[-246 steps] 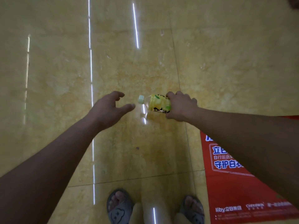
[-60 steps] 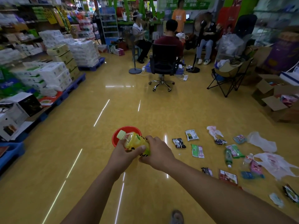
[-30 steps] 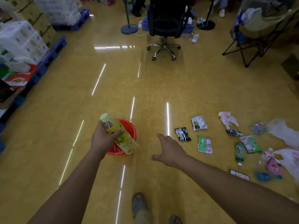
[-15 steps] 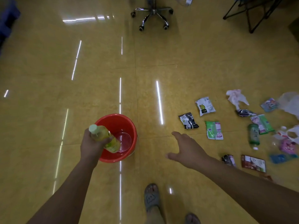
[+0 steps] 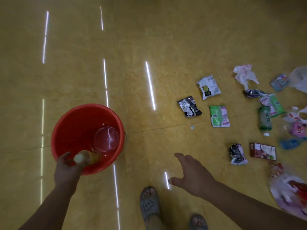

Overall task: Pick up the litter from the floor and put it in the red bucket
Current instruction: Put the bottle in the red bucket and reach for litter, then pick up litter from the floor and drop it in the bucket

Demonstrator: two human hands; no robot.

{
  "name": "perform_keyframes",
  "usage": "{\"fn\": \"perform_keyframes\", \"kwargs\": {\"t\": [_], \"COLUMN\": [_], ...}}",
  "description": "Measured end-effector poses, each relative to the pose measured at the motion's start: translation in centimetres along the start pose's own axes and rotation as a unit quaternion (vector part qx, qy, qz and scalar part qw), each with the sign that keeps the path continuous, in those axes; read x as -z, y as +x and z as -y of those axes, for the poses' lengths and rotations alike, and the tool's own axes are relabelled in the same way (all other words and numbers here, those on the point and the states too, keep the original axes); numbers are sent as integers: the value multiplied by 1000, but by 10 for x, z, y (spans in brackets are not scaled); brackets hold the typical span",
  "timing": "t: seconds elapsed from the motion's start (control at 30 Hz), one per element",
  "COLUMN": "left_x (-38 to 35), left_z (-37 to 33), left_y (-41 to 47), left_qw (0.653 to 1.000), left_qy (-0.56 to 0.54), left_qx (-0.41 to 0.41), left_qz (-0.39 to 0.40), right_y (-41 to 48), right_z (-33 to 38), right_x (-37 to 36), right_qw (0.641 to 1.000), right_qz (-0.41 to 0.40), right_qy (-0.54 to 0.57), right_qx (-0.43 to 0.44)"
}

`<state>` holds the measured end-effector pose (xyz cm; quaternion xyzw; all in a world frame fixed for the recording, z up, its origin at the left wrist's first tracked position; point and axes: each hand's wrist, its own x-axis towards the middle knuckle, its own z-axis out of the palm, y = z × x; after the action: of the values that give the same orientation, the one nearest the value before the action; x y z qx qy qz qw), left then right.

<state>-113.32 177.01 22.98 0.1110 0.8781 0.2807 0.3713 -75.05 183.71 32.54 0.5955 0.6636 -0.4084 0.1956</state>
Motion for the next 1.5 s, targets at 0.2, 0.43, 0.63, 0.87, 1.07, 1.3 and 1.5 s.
{"fn": "perform_keyframes", "kwargs": {"t": [0.2, 0.43, 0.63, 0.87, 1.07, 1.3, 1.5], "left_x": [-8, -48, -113, -214, -298, -384, -456], "left_z": [8, -65, -121, -144, -133, -107, -94], "left_y": [-4, -36, -83, -181, -267, -371, -442], "left_qw": [998, 988, 956, 882, 815, 760, 680], "left_qy": [54, 37, 104, 166, 254, 328, 429], "left_qx": [-25, -150, -246, -337, -372, -399, -437], "left_qz": [31, 18, 116, 283, 366, 395, 403], "right_y": [2, -5, -37, -91, -138, -186, -214], "right_z": [-19, -46, -98, -197, -298, -420, -518], "right_x": [-5, 23, 31, 14, -8, -26, -41], "right_qw": [999, 994, 980, 957, 934, 910, 882], "right_qz": [8, -36, -61, -67, -58, -65, -81], "right_qy": [15, 57, 116, 179, 226, 270, 322], "right_qx": [-36, -91, -147, -220, -271, -309, -335]}}
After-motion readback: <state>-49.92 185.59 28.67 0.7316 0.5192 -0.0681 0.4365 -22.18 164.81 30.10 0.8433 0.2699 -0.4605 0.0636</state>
